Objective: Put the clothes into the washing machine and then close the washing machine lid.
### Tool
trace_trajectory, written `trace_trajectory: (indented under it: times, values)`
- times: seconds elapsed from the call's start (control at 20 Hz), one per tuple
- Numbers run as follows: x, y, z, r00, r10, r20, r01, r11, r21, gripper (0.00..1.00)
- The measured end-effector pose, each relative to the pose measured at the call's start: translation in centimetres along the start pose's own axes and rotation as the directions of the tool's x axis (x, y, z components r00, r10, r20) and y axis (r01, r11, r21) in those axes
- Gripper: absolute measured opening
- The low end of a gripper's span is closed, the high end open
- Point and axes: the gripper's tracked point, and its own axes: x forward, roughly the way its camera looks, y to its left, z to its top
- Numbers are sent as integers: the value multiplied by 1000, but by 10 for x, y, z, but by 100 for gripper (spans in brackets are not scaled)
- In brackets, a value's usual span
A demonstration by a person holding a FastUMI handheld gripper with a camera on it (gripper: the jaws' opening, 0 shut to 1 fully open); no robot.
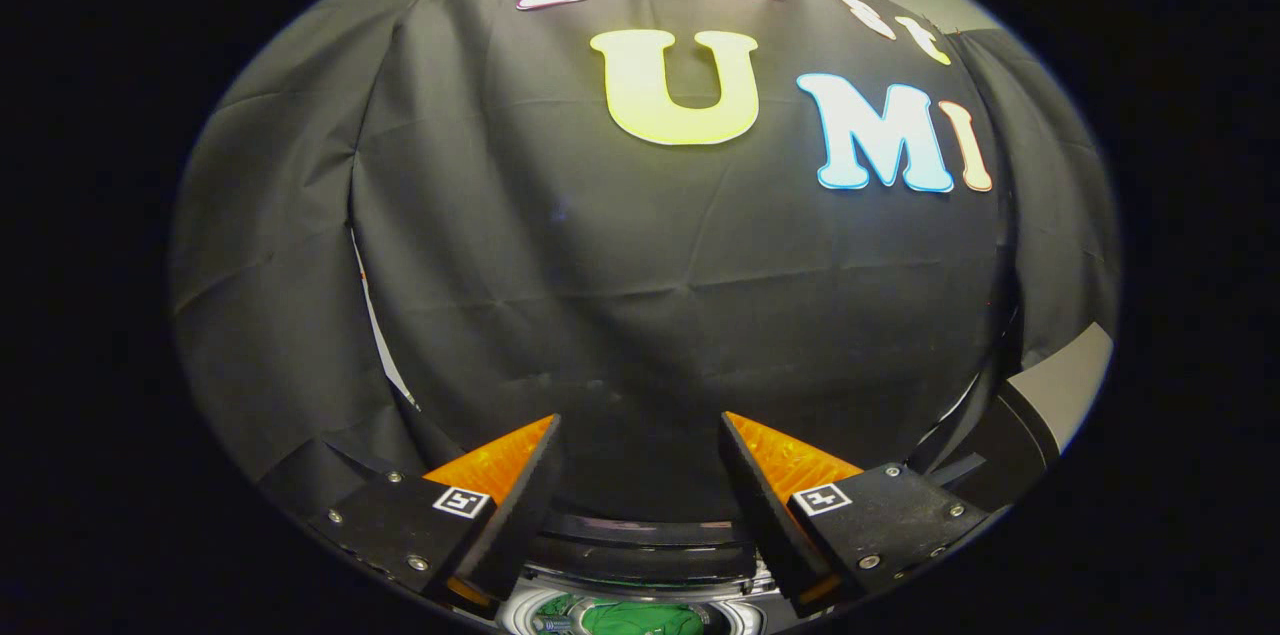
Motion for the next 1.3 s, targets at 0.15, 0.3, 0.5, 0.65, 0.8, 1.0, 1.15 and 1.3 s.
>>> trace_trajectory:
  times: [0.15,0.3,0.5,0.65,0.8,1.0,1.15,1.3]
  values:
    - [-8,2,-4,1000,5,4,-5,1000,-2,94]
    - [-19,3,-6,1000,9,10,-9,1000,-4,94]
    - [-40,6,-12,999,17,34,-17,1000,-13,94]
    - [-55,8,-20,999,26,38,-26,1000,-16,94]
    - [-67,11,-27,999,33,38,-33,999,-19,94]
    - [-83,13,-37,997,48,52,-47,999,-22,94]
    - [-95,16,-46,996,54,71,-52,998,-24,94]
    - [-106,17,-57,994,64,88,-61,998,-34,93]
